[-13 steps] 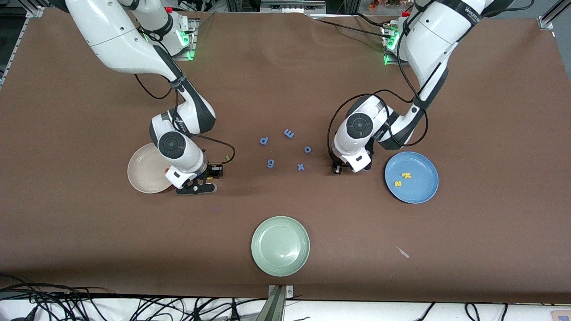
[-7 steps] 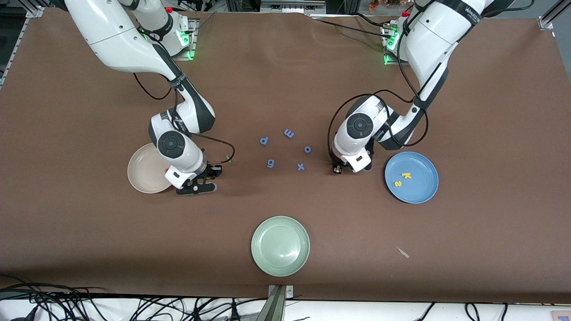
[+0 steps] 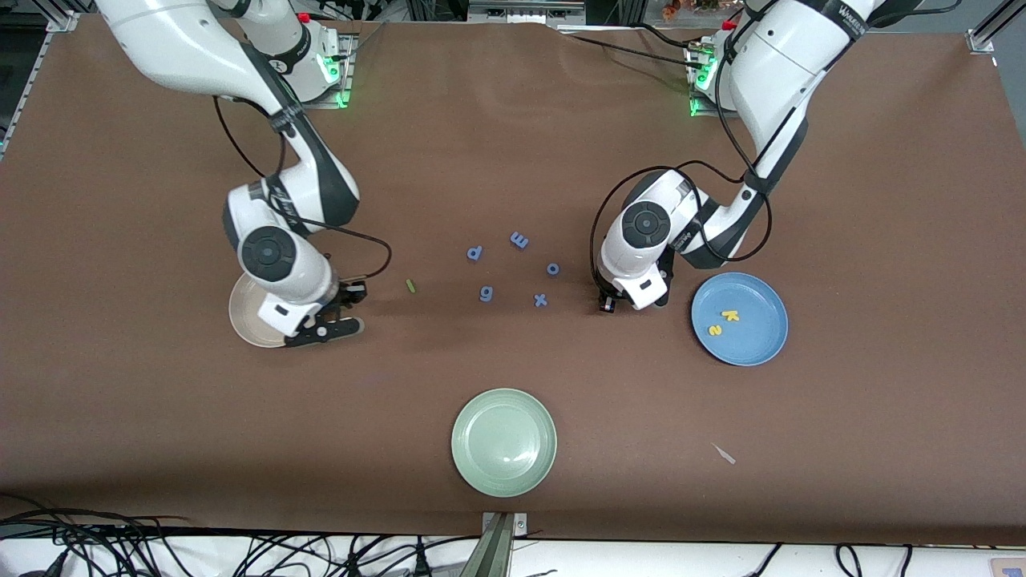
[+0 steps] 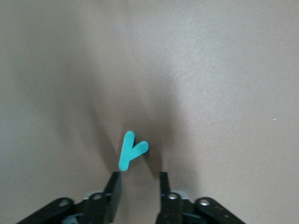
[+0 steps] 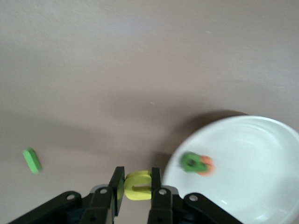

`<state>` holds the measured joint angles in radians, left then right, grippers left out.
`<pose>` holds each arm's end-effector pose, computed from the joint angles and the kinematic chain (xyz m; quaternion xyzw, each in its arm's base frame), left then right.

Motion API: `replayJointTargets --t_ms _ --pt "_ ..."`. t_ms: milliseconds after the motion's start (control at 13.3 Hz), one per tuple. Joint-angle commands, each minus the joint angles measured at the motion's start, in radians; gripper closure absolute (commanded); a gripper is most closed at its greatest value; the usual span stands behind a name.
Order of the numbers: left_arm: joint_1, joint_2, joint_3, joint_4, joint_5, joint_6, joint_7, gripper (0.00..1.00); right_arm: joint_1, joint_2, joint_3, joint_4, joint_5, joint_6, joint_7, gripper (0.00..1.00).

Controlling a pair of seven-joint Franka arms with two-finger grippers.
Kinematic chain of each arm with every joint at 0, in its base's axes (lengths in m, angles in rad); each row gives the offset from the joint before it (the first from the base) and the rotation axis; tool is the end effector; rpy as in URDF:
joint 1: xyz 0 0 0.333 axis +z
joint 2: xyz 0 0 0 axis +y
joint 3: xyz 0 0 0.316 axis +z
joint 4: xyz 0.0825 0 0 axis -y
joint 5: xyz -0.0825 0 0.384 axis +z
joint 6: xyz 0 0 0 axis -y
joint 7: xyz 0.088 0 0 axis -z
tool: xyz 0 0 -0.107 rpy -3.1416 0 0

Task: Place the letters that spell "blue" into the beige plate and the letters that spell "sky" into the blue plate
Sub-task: 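Grasp the teal y with the left gripper while the right gripper places u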

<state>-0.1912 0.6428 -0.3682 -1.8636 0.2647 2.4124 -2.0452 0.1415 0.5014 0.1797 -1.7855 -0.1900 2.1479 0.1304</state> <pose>0.5434 -0.3256 0.1856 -0.7814 -0.6233 0.0278 0.0113 0.6135 0.1871 0.2669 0.9871 0.1435 -0.0547 0.0459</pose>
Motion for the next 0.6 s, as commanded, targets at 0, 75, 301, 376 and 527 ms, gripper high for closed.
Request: replayJointTargets --t_ms 0,75,301,376,527 --pt "0.004 -0.046 0.002 0.013 0.018 -0.091 0.056 0.37 -0.022 -0.098 -0.041 -0.142 0.007 0.035 -0.103 0.8" --pt "0.004 -0.046 0.002 0.015 0.019 -0.104 0.071 0.36 -0.023 -0.137 -0.064 -0.22 0.006 0.094 -0.127 0.78" --pt "0.004 -0.051 0.005 0.021 0.019 -0.191 0.387 0.36 -0.025 -0.169 -0.129 -0.353 0.006 0.259 -0.198 0.31" --pt "0.004 -0.051 0.005 0.023 0.019 -0.202 0.461 0.36 -0.025 -0.168 -0.129 -0.351 0.006 0.257 -0.189 0.25" --pt "-0.004 -0.049 0.005 0.029 0.019 -0.204 0.583 0.34 -0.023 -0.165 -0.121 -0.344 0.007 0.254 -0.169 0.25"
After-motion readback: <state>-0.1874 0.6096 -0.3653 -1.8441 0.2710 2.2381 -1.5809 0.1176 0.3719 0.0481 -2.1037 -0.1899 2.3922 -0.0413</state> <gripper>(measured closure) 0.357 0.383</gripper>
